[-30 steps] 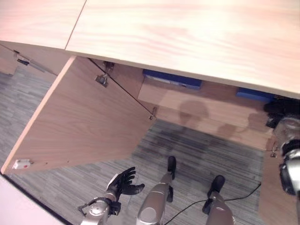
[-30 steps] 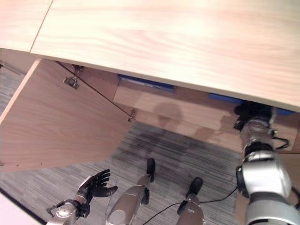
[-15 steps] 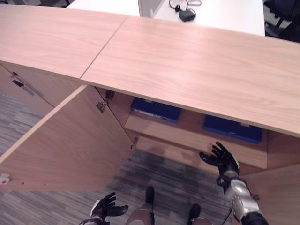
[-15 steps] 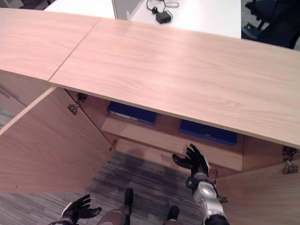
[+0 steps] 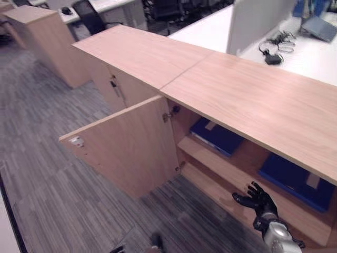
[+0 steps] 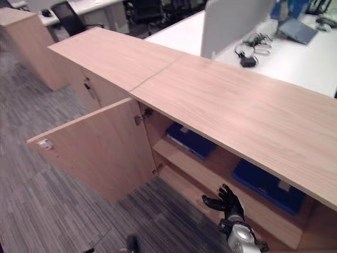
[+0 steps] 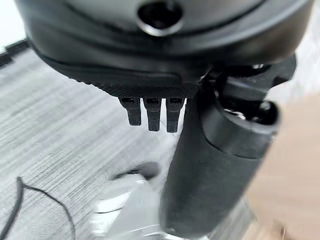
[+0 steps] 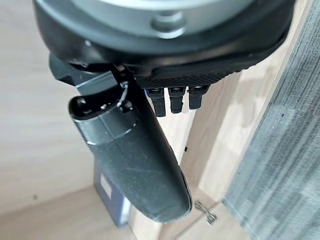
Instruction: Put the empty folder in the office cabinet
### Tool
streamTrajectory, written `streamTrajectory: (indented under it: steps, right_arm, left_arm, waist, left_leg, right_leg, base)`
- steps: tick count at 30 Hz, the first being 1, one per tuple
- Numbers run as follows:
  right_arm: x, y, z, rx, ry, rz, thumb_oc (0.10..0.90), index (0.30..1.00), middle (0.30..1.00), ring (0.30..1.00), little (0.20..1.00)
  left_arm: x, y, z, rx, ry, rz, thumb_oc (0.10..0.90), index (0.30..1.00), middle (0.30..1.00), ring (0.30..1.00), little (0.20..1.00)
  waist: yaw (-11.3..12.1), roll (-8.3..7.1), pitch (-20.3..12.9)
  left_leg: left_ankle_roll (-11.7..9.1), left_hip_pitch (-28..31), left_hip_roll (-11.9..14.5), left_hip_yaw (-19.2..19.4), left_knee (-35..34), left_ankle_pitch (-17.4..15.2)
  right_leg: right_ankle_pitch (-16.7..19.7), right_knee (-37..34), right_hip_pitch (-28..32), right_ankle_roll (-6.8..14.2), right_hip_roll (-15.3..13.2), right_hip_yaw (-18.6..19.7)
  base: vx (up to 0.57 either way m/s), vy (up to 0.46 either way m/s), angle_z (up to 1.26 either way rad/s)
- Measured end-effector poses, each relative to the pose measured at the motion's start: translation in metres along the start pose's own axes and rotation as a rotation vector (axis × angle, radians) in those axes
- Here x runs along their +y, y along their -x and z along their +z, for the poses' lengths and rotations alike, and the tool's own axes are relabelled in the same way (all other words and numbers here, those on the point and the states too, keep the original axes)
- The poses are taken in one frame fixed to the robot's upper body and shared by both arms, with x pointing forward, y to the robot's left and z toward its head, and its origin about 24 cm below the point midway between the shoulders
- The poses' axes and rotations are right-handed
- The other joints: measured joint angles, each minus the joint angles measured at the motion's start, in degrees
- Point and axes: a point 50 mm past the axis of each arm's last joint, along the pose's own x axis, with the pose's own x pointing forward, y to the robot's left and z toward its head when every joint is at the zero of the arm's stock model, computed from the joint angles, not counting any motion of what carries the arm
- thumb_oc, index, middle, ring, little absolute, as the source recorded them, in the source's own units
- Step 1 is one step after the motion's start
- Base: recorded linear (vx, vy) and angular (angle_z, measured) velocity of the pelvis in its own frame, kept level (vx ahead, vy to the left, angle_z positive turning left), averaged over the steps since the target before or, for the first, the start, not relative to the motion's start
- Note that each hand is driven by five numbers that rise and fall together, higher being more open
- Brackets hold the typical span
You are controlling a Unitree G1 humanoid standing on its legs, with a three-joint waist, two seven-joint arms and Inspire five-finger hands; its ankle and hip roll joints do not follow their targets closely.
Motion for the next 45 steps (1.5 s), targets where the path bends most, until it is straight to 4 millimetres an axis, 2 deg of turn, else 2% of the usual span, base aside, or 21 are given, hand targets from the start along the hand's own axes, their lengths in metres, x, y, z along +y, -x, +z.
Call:
streamTrajectory:
  steps: [2,4,5,6,7,9,14,19,22,23,25,26,27,28,31,32,33,37,39,41,45]
  right_arm:
    - [-0.002,0.004,-0.007,0.025,0.003,0.001,0.8,0.9,0.9,0.9,0.9]
    - [-0.002,0.006,-0.013,0.048,0.0,0.008,0.8,0.9,0.9,0.9,0.9]
    - [-0.001,0.006,-0.015,0.056,0.001,0.016,0.8,0.9,0.9,0.9,0.9]
    - [0.004,0.007,-0.018,0.065,0.006,0.033,0.8,0.9,0.9,0.9,0.9]
    - [0.008,0.008,-0.022,0.078,0.008,0.048,0.8,0.9,0.9,0.9,0.9]
    - [0.015,0.005,-0.018,0.067,-0.011,0.056,0.8,0.9,0.9,0.9,0.9]
    - [0.032,0.002,-0.017,0.062,-0.047,0.083,0.8,0.9,0.9,0.9,0.9]
    - [0.045,0.002,-0.02,0.074,-0.05,0.096,0.8,0.9,0.9,0.9,0.9]
    - [0.046,0.004,-0.026,0.092,-0.045,0.091,0.8,0.9,0.9,0.9,0.9]
    - [0.046,0.004,-0.027,0.099,-0.045,0.092,0.8,0.9,0.9,0.9,0.9]
    - [0.051,0.005,-0.027,0.099,-0.045,0.112,0.8,0.9,0.9,0.9,0.9]
    - [0.054,0.006,-0.029,0.105,-0.041,0.123,0.8,0.9,0.9,0.9,0.9]
    - [0.055,0.006,-0.03,0.109,-0.042,0.125,0.8,0.9,0.9,0.9,0.9]
    - [0.052,0.008,-0.033,0.116,-0.038,0.116,0.8,0.9,0.9,0.9,0.9]
    - [0.048,0.009,-0.035,0.122,-0.038,0.101,0.8,0.9,0.9,0.9,0.9]
    - [0.044,0.011,-0.039,0.137,-0.04,0.089,0.8,0.9,0.9,0.9,0.9]
    - [0.044,0.01,-0.04,0.14,-0.041,0.084,0.8,0.9,0.9,0.9,0.9]
    - [0.028,0.012,-0.044,0.159,-0.027,0.039,0.8,0.9,0.9,0.9,0.9]
    - [0.016,0.013,-0.046,0.169,-0.028,-0.006,0.8,0.9,0.9,0.9,0.9]
    - [0.012,0.012,-0.046,0.169,-0.021,-0.023,0.8,0.9,0.9,0.9,0.9]
    - [0.006,0.011,-0.044,0.168,0.016,-0.031,0.8,0.9,0.9,0.9,0.9]
  left_arm:
    - [-0.002,-0.001,0.002,-0.003,-0.013,-0.008,0.8,0.9,0.9,0.9,0.9]
    - [-0.004,-0.004,0.014,-0.031,-0.023,-0.01,0.8,0.9,0.9,0.9,0.9]
    - [-0.005,-0.005,0.019,-0.047,-0.023,-0.01,0.8,0.9,0.9,0.9,0.9]
    - [-0.006,-0.007,0.027,-0.065,-0.029,-0.003,0.8,0.9,0.9,0.9,0.9]
    - [-0.004,-0.009,0.039,-0.09,-0.046,0.002,0.8,0.9,0.9,0.9,0.9]
    - [-0.008,-0.01,0.045,-0.112,-0.07,-0.018,0.8,0.9,0.9,0.9,0.9]
    - [-0.005,-0.007,0.033,-0.084,-0.079,-0.014,0.8,0.9,0.9,0.9,0.9]
    - [0.004,-0.007,0.042,-0.113,-0.148,0.002,0.8,0.9,0.9,0.9,0.9]
    - [0.006,-0.007,0.052,-0.137,-0.147,0.008,0.8,0.9,0.9,0.9,0.9]
    - [0.008,-0.008,0.056,-0.148,-0.149,0.015,0.8,0.9,0.9,0.9,0.9]
    - [0.013,-0.008,0.067,-0.181,-0.136,0.041,0.8,0.9,0.9,0.9,0.9]
    - [0.018,-0.008,0.075,-0.204,-0.129,0.06,0.8,0.9,0.9,0.9,0.9]
    - [0.02,-0.007,0.075,-0.205,-0.117,0.07,0.8,0.9,0.9,0.9,0.9]
    - [0.021,-0.007,0.073,-0.199,-0.121,0.072,0.8,0.9,0.9,0.9,0.9]
    - [0.017,-0.007,0.075,-0.211,-0.12,0.059,0.8,0.9,0.9,0.9,0.9]
    - [0.016,-0.007,0.074,-0.213,-0.119,0.056,0.8,0.9,0.9,0.9,0.9]
    - [0.015,-0.007,0.073,-0.211,-0.118,0.054,0.8,0.9,0.9,0.9,0.9]
    - [0.004,-0.008,0.069,-0.207,-0.116,0.023,0.8,0.9,0.9,0.9,0.9]
    - [-0.005,-0.008,0.065,-0.199,-0.102,0.002,0.8,0.9,0.9,0.9,0.9]
    - [-0.011,-0.008,0.063,-0.199,-0.107,-0.017,0.8,0.9,0.9,0.9,0.9]
    - [-0.017,-0.008,0.065,-0.208,-0.1,-0.031,0.8,0.9,0.9,0.9,0.9]
  waist:
    - [-0.6,0.73,-0.3]
    - [-0.8,0.4,-0.2]
    - [-0.8,0.6,-0.1]
    - [-1.1,0.05,-0.3]
    - [-1.2,-1.53,-0.4]
    - [-0.7,-2.93,-0.9]
    - [-0.7,-2.98,-0.8]
    - [0.3,-3.57,-0.6]
    - [0.5,-2.97,-0.1]
    - [0.6,-2.23,0.5]
    - [-0.1,-1.43,1.6]
    - [-0.5,-1.86,2.2]
    - [-0.7,-1.92,2.2]
    - [-0.8,-2.28,2.2]
    - [-1.2,-2.72,2.2]
    - [-1.5,-2.98,2.2]
    - [-1.8,-2.92,2.2]
    - [-2.6,-1.26,2.4]
    - [-3.5,0.11,2.4]
    - [-3.9,0.9,2.3]
    - [-4.0,1.65,2.2]
  left_leg:
    - [0.0,3.3,-0.2,-2.2,-1.1,0.2]
    - [2.3,3.7,-2.3,-3.0,-4.6,-0.5]
    - [2.8,3.7,-2.4,-3.7,-5.8,-0.6]
    - [3.3,3.0,-3.4,-5.4,-7.5,-1.0]
    - [4.5,2.0,-5.5,-7.4,-10.0,-0.4]
    - [4.8,1.9,-6.2,-1.0,-10.3,0.1]
    - [6.8,1.6,-10.2,-2.5,-10.6,-0.3]
    - [9.7,1.4,-12.7,-3.8,-10.7,-0.7]
    - [11.8,1.5,-13.6,-4.4,-10.6,-0.2]
    - [12.3,1.6,-13.5,-5.0,-10.6,-0.4]
    - [13.1,1.3,-12.7,-6.2,-10.6,-0.8]
    - [13.0,1.4,-12.8,-6.0,-10.6,-1.2]
    - [13.0,1.6,-12.7,-6.0,-10.6,-1.2]
    - [12.6,2.0,-13.2,-5.4,-10.6,-1.0]
    - [12.9,2.2,-14.5,-5.3,-10.6,-1.9]
    - [12.0,2.2,-14.5,-5.3,-10.4,-1.5]
    - [12.0,2.1,-14.5,-5.5,-10.4,-1.6]
    - [11.4,2.4,-13.9,-5.5,-10.4,-1.4]
    - [10.4,3.5,-13.5,-5.4,-10.4,-2.0]
    - [9.8,4.2,-13.0,-5.2,-10.5,-2.4]
    - [9.0,4.8,-12.0,-3.9,-10.5,-2.8]
  right_leg:
    - [-0.3,2.4,-0.5,1.1,-1.2,-0.8]
    - [-1.0,7.6,-3.0,2.1,-3.5,-0.7]
    - [-2.8,9.8,-4.8,2.5,-4.0,0.3]
    - [-3.4,8.1,-5.1,3.2,-3.2,1.3]
    - [-1.0,5.2,-4.4,3.6,-4.2,2.0]
    - [2.6,2.1,-3.3,6.1,-6.0,-0.7]
    - [5.6,3.0,-2.6,4.6,-9.3,-1.8]
    - [8.2,9.8,-5.0,5.1,-13.7,-2.2]
    - [11.8,16.4,-7.9,7.0,-16.2,-1.1]
    - [9.5,18.2,-9.7,8.9,-16.3,1.2]
    - [3.7,18.2,-12.1,11.0,-11.8,9.3]
    - [0.7,17.4,-14.3,11.0,-7.4,11.4]
    - [-0.4,15.9,-14.8,10.8,-4.5,13.4]
    - [-0.6,13.7,-15.6,8.5,-1.7,12.2]
    - [2.0,8.3,-16.1,5.9,-0.3,10.2]
    - [4.6,6.1,-15.5,6.1,0.1,10.1]
    - [6.0,4.3,-14.6,4.9,0.5,10.1]
    - [8.7,-0.8,-11.6,2.0,2.4,10.1]
    - [9.4,-4.7,-9.0,2.0,3.4,9.7]
    - [9.1,-4.2,-8.5,1.7,3.9,10.0]
    - [8.0,-4.7,-8.3,1.9,4.9,10.6]
  base:
    - [-0.08,0.168,0.8]
    - [-0.1,0.202,0.66]
    - [-0.12,0.267,0.58]
    - [-0.05,0.306,1.0]
    - [-0.04,0.419,1.03]
    - [0.02,0.39,0.66]
    - [0.01,0.346,0.29]
    - [-0.01,0.318,0.22]
    - [-0.02,0.23,0.14]
    - [0.01,0.105,0.15]
    - [-0.01,0.079,0.17]
    - [0.07,0.08,0.1]
    - [0.12,0.019,0.02]
    - [0.1,0.001,-0.08]
    - [0.01,-0.02,-0.04]
    - [-0.02,-0.036,0.03]
    - [0.05,-0.045,0.04]
    - [0.08,-0.072,0.02]
    - [0.1,-0.141,-0.01]
    - [0.1,-0.161,-0.08]
    - [0.08,-0.144,-0.16]
